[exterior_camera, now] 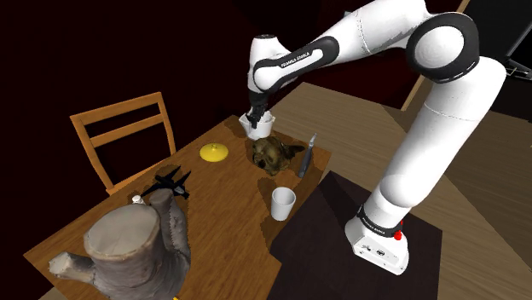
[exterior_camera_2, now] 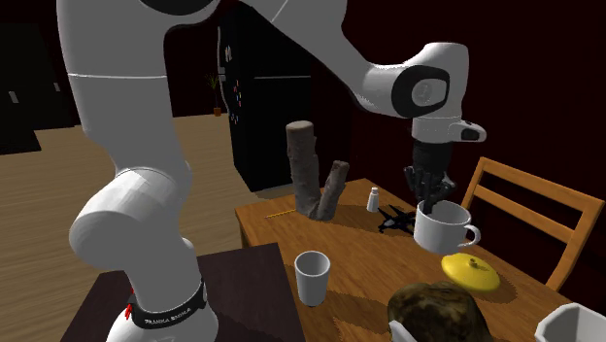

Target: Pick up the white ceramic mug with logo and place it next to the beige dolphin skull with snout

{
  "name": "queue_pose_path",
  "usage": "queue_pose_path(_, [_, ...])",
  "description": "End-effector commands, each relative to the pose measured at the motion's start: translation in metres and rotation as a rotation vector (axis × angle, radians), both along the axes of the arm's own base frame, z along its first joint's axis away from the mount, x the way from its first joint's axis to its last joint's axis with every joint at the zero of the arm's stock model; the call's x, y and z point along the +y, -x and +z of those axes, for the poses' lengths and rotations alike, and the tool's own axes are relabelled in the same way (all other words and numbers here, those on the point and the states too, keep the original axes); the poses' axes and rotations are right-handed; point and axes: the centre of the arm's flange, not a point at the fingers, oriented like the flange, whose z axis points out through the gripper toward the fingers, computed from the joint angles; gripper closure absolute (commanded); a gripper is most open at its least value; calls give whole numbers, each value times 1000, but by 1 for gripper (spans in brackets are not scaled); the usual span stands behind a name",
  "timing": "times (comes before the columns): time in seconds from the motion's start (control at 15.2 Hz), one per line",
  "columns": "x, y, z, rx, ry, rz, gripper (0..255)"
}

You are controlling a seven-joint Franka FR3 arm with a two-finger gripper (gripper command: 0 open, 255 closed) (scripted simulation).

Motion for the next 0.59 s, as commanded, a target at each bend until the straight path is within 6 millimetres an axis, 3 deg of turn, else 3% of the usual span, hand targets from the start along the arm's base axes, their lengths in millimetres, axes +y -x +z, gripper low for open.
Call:
queue_pose_path(0.0, [-24,-8,-1,0,0,1,255])
queue_pose_path(0.53, [-126,-37,-1,0,0,1,255])
